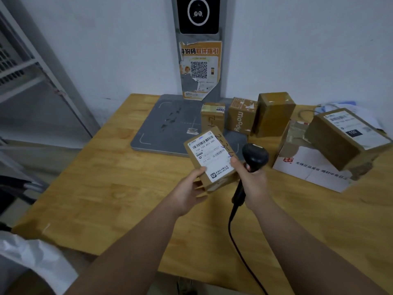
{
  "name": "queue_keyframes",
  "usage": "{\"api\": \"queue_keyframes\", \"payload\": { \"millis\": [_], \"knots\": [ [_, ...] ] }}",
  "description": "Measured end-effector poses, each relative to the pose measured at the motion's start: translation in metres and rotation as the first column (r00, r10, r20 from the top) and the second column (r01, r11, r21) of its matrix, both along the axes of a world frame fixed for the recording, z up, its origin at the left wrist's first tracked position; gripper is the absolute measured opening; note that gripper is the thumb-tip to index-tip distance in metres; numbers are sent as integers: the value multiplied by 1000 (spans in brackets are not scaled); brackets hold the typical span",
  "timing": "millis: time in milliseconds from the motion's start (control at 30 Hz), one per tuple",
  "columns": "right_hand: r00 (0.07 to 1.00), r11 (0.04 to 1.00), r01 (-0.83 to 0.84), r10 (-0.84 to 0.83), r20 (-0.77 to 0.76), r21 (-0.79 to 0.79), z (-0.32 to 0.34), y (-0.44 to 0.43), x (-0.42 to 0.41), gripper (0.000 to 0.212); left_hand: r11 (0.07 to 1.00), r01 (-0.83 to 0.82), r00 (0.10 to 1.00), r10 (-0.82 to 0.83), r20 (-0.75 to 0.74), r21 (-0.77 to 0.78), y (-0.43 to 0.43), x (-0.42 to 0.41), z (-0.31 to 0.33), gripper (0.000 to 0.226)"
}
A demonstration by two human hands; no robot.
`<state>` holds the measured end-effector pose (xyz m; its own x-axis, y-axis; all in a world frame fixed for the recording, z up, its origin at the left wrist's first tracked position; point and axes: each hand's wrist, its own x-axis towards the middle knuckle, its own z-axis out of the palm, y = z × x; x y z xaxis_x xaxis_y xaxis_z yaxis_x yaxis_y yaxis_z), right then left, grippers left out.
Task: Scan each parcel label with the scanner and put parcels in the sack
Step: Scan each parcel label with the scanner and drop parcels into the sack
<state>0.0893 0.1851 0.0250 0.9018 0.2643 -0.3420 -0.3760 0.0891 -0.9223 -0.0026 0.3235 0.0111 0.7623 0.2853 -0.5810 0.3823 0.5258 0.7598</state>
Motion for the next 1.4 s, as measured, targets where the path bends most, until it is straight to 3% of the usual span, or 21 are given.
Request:
{"api": "queue_keyframes", "payload": {
  "millis": [67, 233, 400, 600, 733, 1000, 1400],
  "knots": [
    [998, 998, -62, 62, -16, 1, -2, 3, 1, 19, 998, -53, 998, 52, 34, 38, 5, 4, -3, 26],
    [989, 949, -44, 86, 122, -313, 7, 5, 4, 15, 942, -69, 998, 66, 22, 328, 39, 7, -9, 37],
    [866, 857, -268, 414, 279, -439, 35, 12, -14, 24, 895, -87, 996, 80, 34, 437, 59, 9, -15, 110],
    [865, 854, -273, 420, 276, -443, 44, 19, -20, 23, 883, -84, 996, 75, 39, 462, 57, 12, -14, 108],
    [871, 846, -274, 420, 254, -458, 44, 17, -17, 23, 880, -106, 994, 98, 42, 462, 57, 13, -20, 90],
    [866, 846, -287, 430, 257, -449, 45, 15, -17, 24, 871, -117, 993, 114, 36, 476, 59, 14, -28, 88],
    [877, 858, -270, 406, 257, -437, 43, 3, -26, 31, 877, -106, 993, 114, 11, 468, 53, 14, -26, 107]
  ]
}}
